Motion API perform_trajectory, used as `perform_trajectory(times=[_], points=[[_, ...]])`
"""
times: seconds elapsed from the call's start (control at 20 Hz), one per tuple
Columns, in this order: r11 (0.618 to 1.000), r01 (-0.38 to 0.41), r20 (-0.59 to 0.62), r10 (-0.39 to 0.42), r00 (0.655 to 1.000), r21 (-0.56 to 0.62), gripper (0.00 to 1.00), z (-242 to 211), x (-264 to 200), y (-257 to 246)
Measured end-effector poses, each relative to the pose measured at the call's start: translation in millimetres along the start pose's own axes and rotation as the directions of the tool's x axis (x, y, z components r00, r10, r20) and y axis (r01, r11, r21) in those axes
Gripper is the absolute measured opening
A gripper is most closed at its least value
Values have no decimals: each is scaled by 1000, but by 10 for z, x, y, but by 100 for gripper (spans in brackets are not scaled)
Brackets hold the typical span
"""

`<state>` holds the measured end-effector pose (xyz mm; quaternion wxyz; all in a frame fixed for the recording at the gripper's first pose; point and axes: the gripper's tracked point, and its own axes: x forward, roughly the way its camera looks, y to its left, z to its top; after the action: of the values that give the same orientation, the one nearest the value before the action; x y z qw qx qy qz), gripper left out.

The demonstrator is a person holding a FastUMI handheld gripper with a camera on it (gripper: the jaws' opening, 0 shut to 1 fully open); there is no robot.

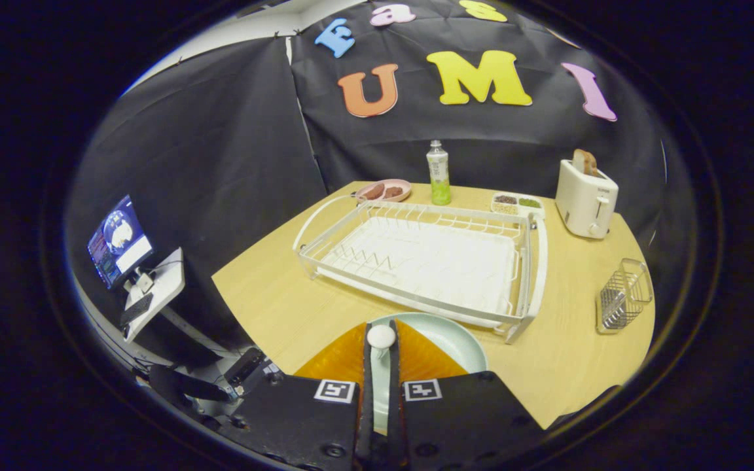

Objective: Take the plate from the dish rack, then take the spoon from the basket and place it into the plate.

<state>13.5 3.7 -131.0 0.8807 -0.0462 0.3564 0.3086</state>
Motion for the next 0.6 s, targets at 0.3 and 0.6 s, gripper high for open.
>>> perform_trajectory(times=[0.3,0.6], points=[[999,19,-22,-18,1000,31,19,5,107,-67],[988,147,160,-154,975,55,87,271,-121,-357]])
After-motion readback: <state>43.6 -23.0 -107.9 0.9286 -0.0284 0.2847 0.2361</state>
